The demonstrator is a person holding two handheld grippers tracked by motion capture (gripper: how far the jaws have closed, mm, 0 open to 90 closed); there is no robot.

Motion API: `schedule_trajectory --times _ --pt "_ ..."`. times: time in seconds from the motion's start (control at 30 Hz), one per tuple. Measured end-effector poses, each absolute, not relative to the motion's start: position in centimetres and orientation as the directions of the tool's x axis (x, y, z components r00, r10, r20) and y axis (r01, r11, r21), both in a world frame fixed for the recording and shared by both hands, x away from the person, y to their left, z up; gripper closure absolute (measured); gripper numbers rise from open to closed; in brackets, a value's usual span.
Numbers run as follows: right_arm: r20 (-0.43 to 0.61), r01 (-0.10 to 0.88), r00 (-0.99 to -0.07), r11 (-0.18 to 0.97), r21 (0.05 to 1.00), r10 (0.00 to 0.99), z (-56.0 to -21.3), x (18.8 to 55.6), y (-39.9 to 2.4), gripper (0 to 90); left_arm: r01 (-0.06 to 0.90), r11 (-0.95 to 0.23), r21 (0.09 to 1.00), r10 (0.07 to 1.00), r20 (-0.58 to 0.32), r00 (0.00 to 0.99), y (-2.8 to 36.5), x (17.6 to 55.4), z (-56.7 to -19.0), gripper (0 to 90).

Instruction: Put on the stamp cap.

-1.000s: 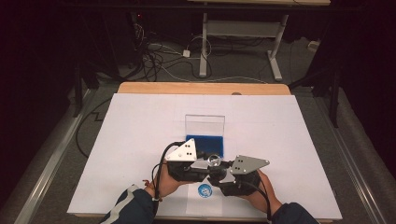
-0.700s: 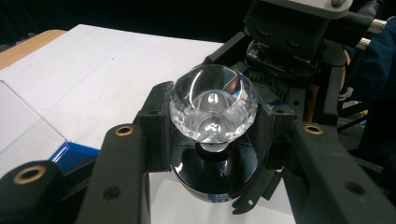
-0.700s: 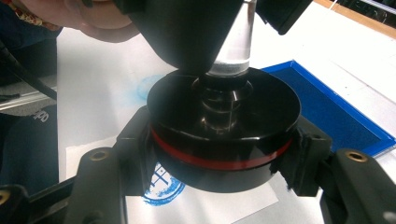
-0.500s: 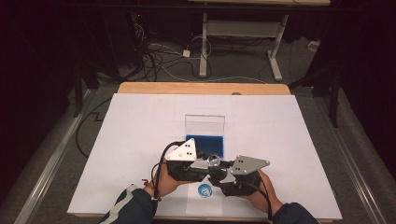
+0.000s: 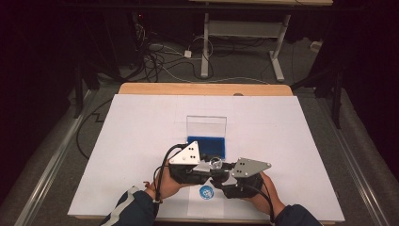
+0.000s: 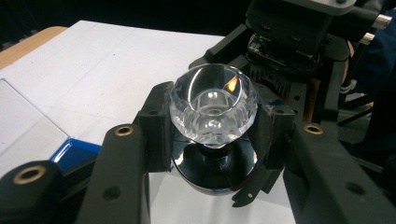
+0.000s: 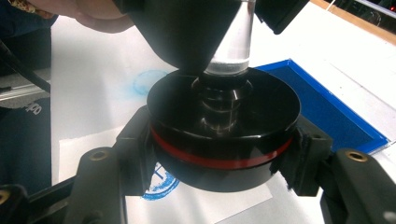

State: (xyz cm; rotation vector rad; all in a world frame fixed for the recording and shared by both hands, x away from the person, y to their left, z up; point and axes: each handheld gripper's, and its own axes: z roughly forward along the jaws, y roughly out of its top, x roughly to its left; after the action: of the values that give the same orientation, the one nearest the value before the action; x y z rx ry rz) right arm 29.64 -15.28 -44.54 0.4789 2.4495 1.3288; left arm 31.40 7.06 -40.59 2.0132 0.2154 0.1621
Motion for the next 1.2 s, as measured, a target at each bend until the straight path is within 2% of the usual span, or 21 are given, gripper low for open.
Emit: schedule_trajectory --times 0.27,0.77,1.2 --pt "-0.133 0.127 -0.891 0.522 0.843 0.433 -44.38 29.45 -15.3 38.9 0.077 -0.426 0.901 0.224 0.023 0.974 7.05 31.28 -40.6 54.0" --pt "-0.142 0.127 -0.891 0.538 0.833 0.43 -44.56 29.38 -15.3 39.0 0.122 -0.418 0.9 0.216 -0.032 0.976 6.7 31.39 -41.02 54.2" --pt "-0.145 0.115 -0.884 0.507 0.855 0.445 -44.53 29.25 -15.18 37.8 0.083 -0.416 0.905 0.242 0.022 0.97 6.73 31.04 -40.4 54.1"
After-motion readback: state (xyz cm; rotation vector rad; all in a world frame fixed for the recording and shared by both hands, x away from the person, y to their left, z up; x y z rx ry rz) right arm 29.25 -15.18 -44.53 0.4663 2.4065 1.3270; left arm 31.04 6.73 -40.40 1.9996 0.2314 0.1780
